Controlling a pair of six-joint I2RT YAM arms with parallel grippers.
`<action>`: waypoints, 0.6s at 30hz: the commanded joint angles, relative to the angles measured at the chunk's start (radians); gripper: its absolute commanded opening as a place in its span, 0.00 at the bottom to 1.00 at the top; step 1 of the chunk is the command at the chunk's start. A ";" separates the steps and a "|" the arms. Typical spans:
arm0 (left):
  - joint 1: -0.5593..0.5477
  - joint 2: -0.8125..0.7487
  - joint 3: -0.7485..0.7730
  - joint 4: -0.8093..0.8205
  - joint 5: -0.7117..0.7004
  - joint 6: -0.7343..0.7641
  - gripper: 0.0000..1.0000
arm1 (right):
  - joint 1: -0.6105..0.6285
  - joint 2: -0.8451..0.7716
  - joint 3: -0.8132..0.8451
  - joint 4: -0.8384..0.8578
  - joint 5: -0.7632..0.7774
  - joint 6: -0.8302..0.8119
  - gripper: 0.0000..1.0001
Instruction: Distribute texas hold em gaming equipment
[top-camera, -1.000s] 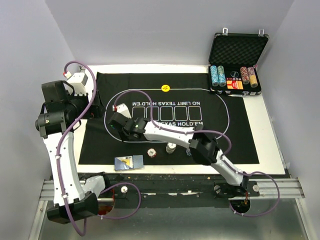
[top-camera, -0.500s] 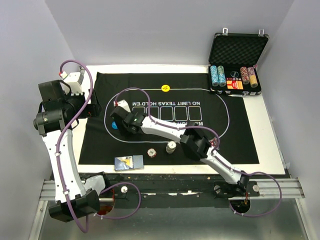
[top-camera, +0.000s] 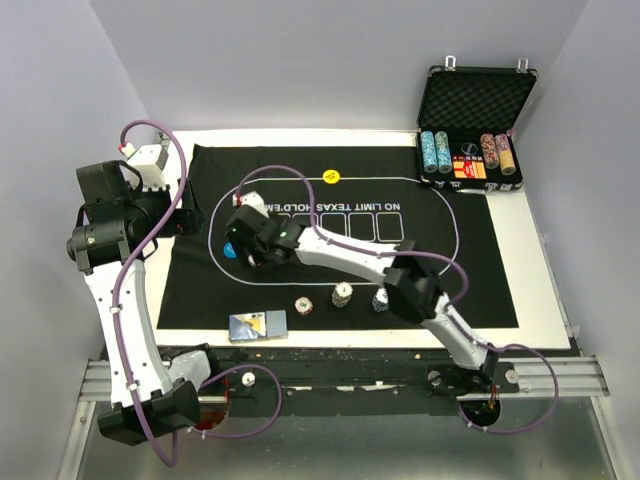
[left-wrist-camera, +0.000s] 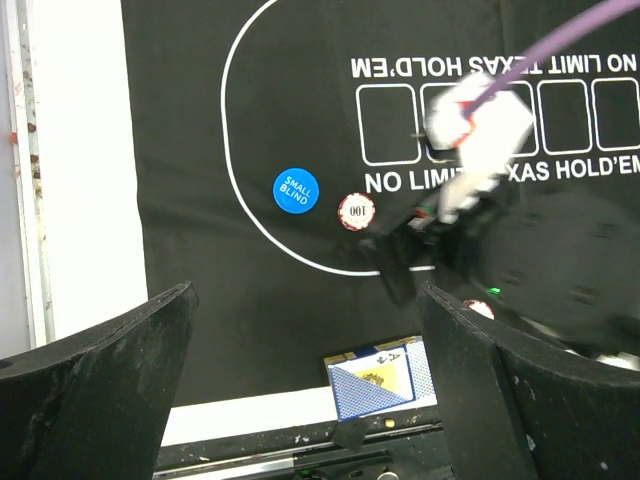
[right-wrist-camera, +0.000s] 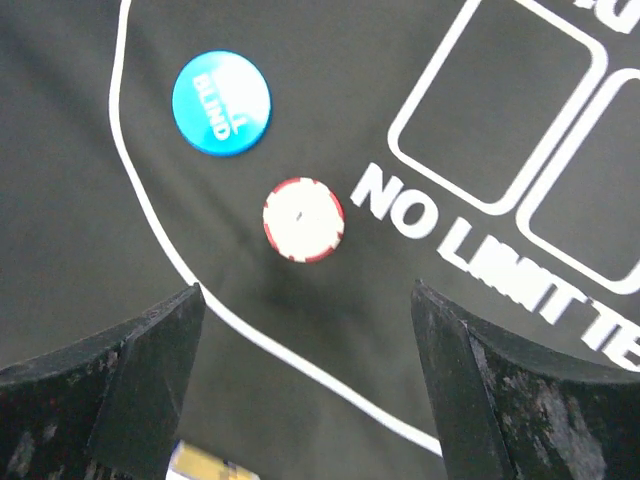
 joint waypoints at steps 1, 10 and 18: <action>0.011 -0.018 -0.005 -0.005 0.027 0.015 0.99 | 0.008 -0.246 -0.162 -0.022 0.051 0.052 0.93; 0.011 -0.033 -0.042 0.010 0.015 0.023 0.99 | 0.069 -0.379 -0.497 -0.096 0.084 0.233 0.93; 0.011 -0.043 -0.041 0.007 0.015 0.022 0.99 | 0.092 -0.392 -0.629 -0.058 0.064 0.293 0.93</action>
